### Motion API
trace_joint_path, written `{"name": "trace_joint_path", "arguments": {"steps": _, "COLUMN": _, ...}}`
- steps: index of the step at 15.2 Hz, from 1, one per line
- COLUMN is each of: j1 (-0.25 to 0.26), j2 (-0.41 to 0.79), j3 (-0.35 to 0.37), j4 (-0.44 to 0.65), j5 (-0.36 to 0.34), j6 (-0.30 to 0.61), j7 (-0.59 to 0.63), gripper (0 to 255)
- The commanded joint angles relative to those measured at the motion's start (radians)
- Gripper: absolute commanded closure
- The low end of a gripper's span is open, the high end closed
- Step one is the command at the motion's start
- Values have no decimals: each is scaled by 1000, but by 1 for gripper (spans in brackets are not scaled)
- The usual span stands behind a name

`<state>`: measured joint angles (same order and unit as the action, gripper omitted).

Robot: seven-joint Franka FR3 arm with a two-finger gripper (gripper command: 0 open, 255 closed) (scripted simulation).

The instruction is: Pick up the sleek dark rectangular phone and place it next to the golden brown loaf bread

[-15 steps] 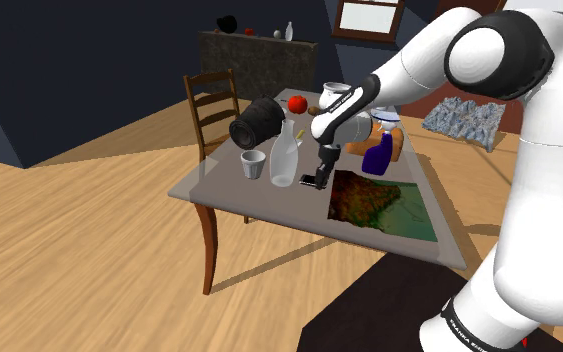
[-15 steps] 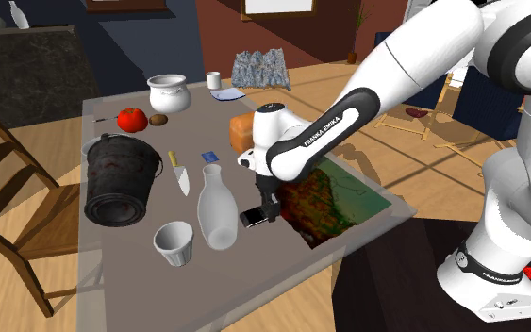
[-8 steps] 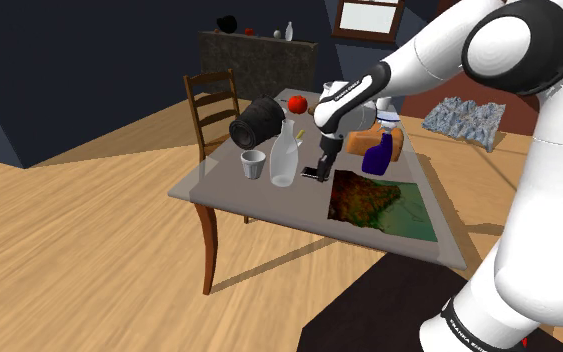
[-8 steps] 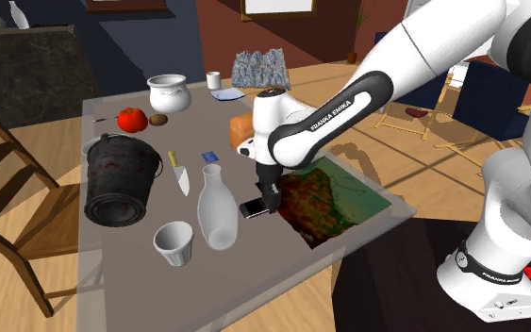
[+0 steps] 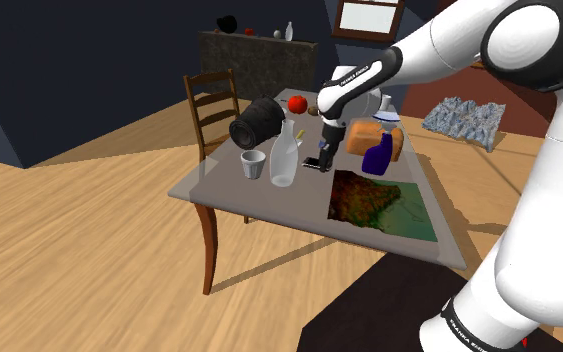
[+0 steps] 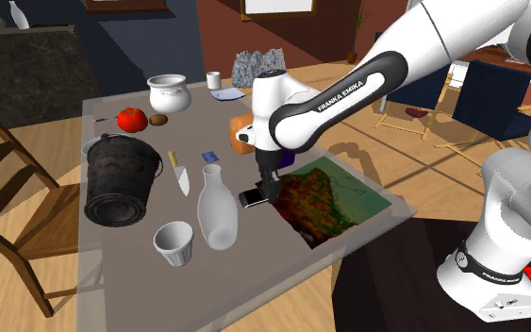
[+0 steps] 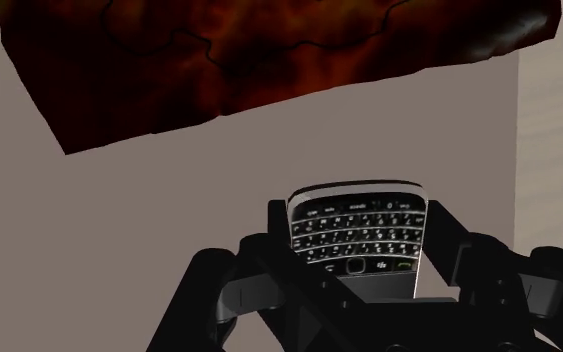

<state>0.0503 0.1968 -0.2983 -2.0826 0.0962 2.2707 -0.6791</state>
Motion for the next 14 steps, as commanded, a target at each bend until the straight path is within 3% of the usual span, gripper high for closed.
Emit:
{"name": "trace_joint_path", "arguments": {"steps": 1, "j1": 1, "j2": -15, "j3": -2, "j4": 10, "j5": -7, "j6": -25, "j7": 4, "gripper": 255}}
{"name": "trace_joint_path", "arguments": {"steps": 14, "j1": 7, "j2": -97, "j3": -8, "j4": 93, "j5": -43, "j6": -185, "j7": 30, "gripper": 255}}
